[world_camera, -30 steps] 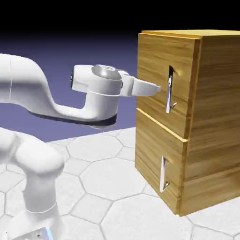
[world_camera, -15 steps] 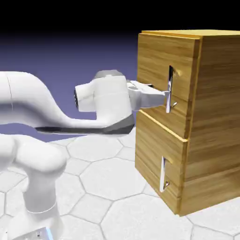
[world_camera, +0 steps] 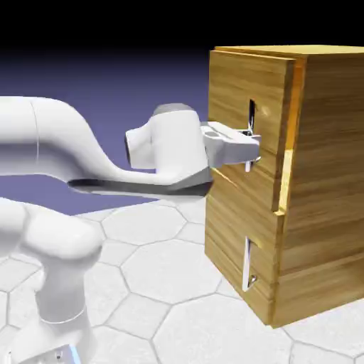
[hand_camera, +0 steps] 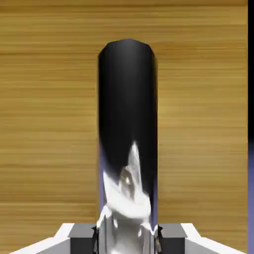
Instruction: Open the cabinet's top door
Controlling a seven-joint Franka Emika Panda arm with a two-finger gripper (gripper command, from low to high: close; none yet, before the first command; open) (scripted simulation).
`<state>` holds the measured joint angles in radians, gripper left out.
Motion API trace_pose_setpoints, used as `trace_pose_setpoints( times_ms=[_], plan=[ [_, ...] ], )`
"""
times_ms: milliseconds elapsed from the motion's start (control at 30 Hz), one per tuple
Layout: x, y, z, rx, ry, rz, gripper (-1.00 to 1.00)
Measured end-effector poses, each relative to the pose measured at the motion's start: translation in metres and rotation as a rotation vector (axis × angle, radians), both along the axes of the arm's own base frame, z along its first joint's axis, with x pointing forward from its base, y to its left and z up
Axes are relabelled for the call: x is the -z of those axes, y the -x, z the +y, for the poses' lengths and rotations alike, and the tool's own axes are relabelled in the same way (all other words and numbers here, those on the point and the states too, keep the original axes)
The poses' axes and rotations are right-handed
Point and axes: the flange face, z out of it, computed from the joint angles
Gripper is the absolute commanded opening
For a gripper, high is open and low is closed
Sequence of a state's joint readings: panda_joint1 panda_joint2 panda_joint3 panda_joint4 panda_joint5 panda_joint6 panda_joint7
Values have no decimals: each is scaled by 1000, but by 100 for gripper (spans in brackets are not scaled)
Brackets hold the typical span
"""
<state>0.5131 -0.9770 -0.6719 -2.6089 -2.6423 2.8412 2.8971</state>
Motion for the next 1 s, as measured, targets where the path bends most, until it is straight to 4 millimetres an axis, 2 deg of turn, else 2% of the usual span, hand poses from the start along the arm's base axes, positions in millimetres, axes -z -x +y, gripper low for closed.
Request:
trace_pose_setpoints(
  times_ms=[500,800,1000],
  plan=[
    [0,67,48,235,0,0,-100],
    [0,92,73,338,-1,0,-100],
    [0,101,83,376,0,-1,-100]
  ],
)
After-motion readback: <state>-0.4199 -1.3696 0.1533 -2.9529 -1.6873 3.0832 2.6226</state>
